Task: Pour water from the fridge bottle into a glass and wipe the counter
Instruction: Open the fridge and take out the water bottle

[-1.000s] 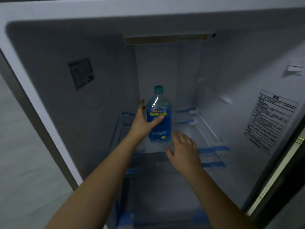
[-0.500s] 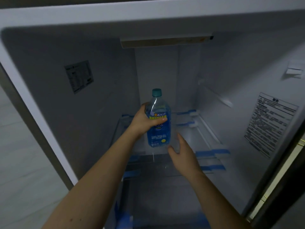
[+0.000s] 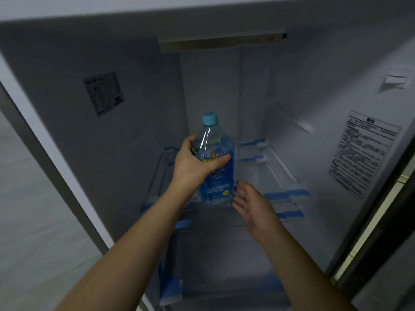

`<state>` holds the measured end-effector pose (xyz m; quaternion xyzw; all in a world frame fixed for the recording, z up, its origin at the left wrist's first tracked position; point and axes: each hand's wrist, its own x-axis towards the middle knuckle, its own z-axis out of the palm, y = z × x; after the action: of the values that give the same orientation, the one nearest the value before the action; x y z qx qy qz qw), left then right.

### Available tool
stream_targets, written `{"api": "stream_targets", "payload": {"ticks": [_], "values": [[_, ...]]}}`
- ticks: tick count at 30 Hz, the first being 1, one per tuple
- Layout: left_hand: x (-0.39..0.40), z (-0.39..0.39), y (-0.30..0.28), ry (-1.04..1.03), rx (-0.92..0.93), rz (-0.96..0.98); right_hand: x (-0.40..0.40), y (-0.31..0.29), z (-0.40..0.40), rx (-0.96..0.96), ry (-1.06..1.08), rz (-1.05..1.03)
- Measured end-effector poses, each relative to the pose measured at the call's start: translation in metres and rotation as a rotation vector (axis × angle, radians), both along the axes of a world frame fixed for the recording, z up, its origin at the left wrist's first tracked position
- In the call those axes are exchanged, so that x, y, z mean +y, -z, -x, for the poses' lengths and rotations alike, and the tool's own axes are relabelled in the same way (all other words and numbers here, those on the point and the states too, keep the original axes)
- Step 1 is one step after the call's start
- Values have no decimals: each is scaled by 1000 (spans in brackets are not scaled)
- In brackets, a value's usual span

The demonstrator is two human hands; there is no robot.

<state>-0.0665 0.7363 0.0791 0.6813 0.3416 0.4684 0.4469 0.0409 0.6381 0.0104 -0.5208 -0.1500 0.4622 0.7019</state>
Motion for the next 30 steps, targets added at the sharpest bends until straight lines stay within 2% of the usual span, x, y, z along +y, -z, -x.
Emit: {"api": "stream_targets", "payload": {"ticks": [6, 11, 18, 22, 26, 30], "values": [[-28, 16, -21, 77, -24, -5, -18, -8, 10, 215, -80, -72], [-38, 32, -25, 168, -5, 3, -36, -13, 17, 275, -149, -101], [-50, 63, -23, 343, 62, 5, -72, -10, 49, 130, -258, -151], [-63, 90, -24, 421, 84, -14, -89, -10, 79, 173, -159, -127], [-81, 124, -24, 484, 101, -28, -115, -12, 118, 99, -174, -171], [-99, 151, -18, 552, 139, -39, -145, -7, 151, 78, -103, -111]]}}
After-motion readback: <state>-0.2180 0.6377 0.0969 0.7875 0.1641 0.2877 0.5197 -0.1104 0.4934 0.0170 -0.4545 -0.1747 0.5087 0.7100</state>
